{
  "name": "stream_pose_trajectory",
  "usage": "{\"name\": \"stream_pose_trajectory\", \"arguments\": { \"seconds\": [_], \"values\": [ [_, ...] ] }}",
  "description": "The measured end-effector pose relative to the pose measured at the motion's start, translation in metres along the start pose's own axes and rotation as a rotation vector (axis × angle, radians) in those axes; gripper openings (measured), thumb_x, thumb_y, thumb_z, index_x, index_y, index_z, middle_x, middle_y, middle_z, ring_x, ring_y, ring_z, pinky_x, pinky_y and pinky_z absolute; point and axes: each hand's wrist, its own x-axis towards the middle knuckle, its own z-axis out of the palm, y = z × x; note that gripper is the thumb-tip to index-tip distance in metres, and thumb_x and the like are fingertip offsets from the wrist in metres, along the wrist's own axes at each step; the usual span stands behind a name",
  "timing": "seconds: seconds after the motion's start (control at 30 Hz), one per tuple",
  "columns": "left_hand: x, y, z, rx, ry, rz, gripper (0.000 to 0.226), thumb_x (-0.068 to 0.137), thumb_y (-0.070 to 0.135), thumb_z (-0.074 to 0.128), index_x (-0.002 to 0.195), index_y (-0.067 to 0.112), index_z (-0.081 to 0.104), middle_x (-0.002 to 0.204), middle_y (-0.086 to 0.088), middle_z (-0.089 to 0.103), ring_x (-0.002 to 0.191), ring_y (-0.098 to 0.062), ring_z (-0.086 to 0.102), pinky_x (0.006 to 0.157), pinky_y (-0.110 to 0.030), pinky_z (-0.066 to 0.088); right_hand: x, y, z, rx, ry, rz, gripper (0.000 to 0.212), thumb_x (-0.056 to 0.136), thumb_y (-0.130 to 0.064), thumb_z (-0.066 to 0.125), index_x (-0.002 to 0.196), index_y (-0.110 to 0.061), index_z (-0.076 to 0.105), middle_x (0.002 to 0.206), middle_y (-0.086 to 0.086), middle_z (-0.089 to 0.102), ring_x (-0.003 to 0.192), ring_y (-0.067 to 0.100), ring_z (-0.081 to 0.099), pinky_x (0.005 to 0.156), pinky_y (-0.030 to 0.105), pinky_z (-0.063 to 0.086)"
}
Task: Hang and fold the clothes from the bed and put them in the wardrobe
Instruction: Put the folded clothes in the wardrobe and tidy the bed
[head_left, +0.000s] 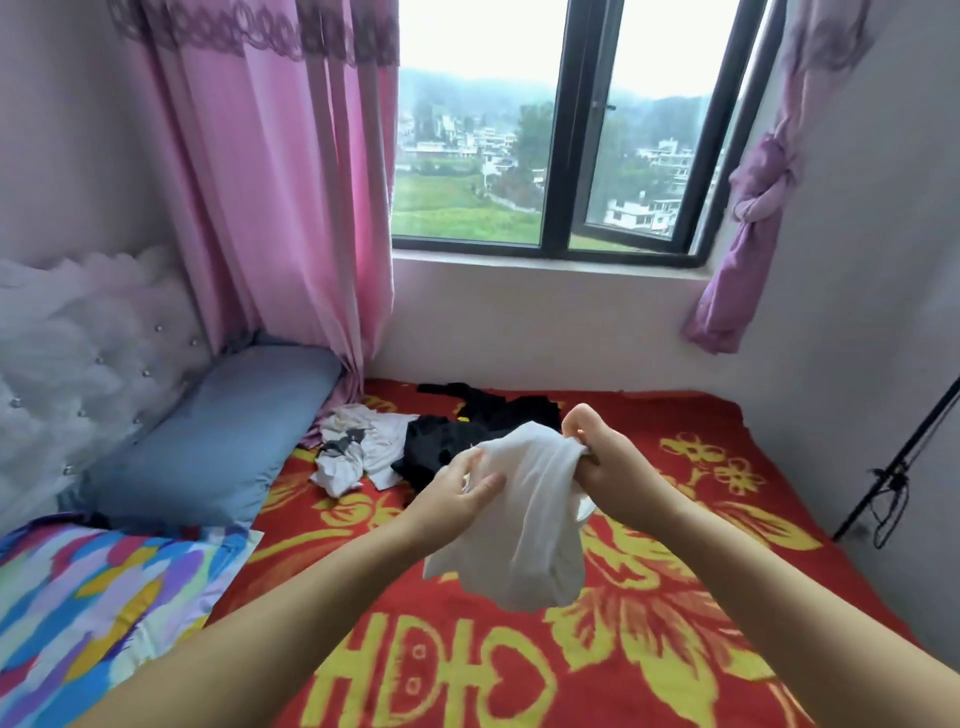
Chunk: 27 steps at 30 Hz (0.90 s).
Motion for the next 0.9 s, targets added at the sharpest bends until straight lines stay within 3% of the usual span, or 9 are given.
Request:
{"name": "stream_pose_trajectory", "arguments": {
  "seconds": [0.1, 0.23, 0.3, 0.4, 0.5, 0.6, 0.67, 0.77, 0.9],
  "values": [
    [0.004, 0.012, 0.022, -0.197, -0.050, -0.092, 0.070, 0.074, 0.073, 0.057, 0.120, 0.020, 0.056, 0.103, 0.007, 0.065, 0.090, -0.008, 0.063, 0.079, -0.027, 0.050, -0.015, 0.013, -0.017, 0.045, 0.003, -0.033, 0.027, 0.078, 0.009, 0.042, 0.080, -0.018, 0.038, 0.063, -0.006, 0.038, 0.057, 0.007, 0.030, 0.053, 0.024, 0.030],
    [-0.004, 0.032, 0.040, -0.205, -0.109, -0.142, 0.025, 0.078, 0.038, 0.068, 0.092, 0.019, 0.072, 0.084, -0.001, 0.067, 0.076, -0.015, 0.058, 0.063, -0.028, 0.041, -0.035, 0.033, -0.034, -0.071, -0.047, -0.060, 0.031, 0.078, 0.005, 0.045, 0.069, -0.024, 0.036, 0.063, -0.009, 0.040, 0.058, 0.005, 0.029, 0.053, 0.021, 0.028],
    [-0.010, 0.042, 0.044, -0.144, -0.157, -0.175, 0.024, 0.071, 0.029, 0.063, 0.088, 0.015, 0.073, 0.080, -0.003, 0.063, 0.074, -0.017, 0.054, 0.063, -0.030, 0.038, -0.042, 0.041, -0.040, -0.165, -0.115, -0.068, 0.030, 0.077, 0.004, 0.047, 0.066, -0.023, 0.036, 0.064, -0.007, 0.043, 0.058, 0.005, 0.029, 0.054, 0.021, 0.028],
    [-0.020, 0.061, 0.044, -0.160, -0.090, -0.181, 0.013, 0.081, 0.014, 0.060, 0.088, 0.016, 0.071, 0.075, -0.002, 0.062, 0.063, -0.015, 0.054, 0.056, -0.024, 0.040, -0.048, 0.047, -0.050, -0.409, -0.295, -0.091, 0.026, 0.077, -0.003, 0.055, 0.066, -0.021, 0.040, 0.071, -0.005, 0.048, 0.066, 0.015, 0.042, 0.060, 0.026, 0.035],
    [-0.025, 0.084, 0.033, -0.230, -0.032, -0.101, 0.022, 0.088, 0.004, 0.053, 0.098, 0.018, 0.066, 0.075, -0.004, 0.061, 0.061, -0.016, 0.054, 0.057, -0.025, 0.041, -0.056, 0.043, -0.059, -0.620, -0.520, 0.068, 0.008, 0.087, -0.022, 0.059, 0.088, -0.024, 0.051, 0.095, -0.006, 0.052, 0.090, 0.017, 0.051, 0.071, 0.023, 0.040],
    [-0.037, 0.112, 0.023, -0.113, -0.114, 0.089, 0.026, 0.087, 0.003, 0.050, 0.101, 0.016, 0.067, 0.073, -0.006, 0.055, 0.065, -0.019, 0.047, 0.058, -0.026, 0.039, -0.059, 0.026, -0.063, -0.350, -0.472, 0.174, 0.045, 0.089, -0.016, 0.058, 0.130, -0.028, 0.045, 0.127, -0.007, 0.052, 0.120, 0.009, 0.049, 0.097, 0.025, 0.043],
    [-0.047, 0.129, 0.022, 0.000, -0.208, 0.226, 0.023, 0.086, 0.006, 0.051, 0.096, 0.018, 0.068, 0.072, -0.005, 0.052, 0.067, -0.017, 0.043, 0.060, -0.025, 0.036, -0.055, 0.001, -0.063, -0.005, -0.378, 0.141, 0.059, 0.089, -0.021, 0.063, 0.139, -0.036, 0.035, 0.136, -0.014, 0.045, 0.130, 0.000, 0.040, 0.106, 0.024, 0.038],
    [-0.056, 0.143, 0.014, 0.132, -0.295, 0.328, 0.021, 0.087, 0.007, 0.052, 0.097, 0.021, 0.065, 0.062, 0.013, 0.054, 0.057, -0.006, 0.043, 0.056, -0.018, 0.036, -0.047, -0.027, -0.057, 0.194, -0.479, 0.061, 0.050, 0.087, -0.032, 0.066, 0.133, -0.035, 0.048, 0.134, -0.014, 0.055, 0.128, 0.003, 0.047, 0.109, 0.034, 0.037],
    [-0.062, 0.146, -0.020, 0.082, -0.325, 0.330, 0.020, 0.088, 0.012, 0.061, 0.106, 0.022, 0.063, 0.077, -0.008, 0.055, 0.065, -0.016, 0.045, 0.057, -0.023, 0.038, -0.040, -0.045, -0.047, 0.365, -0.376, 0.042, 0.020, 0.082, -0.017, 0.061, 0.101, -0.016, 0.065, 0.092, -0.002, 0.068, 0.089, 0.014, 0.064, 0.083, 0.029, 0.050]
  ]
}}
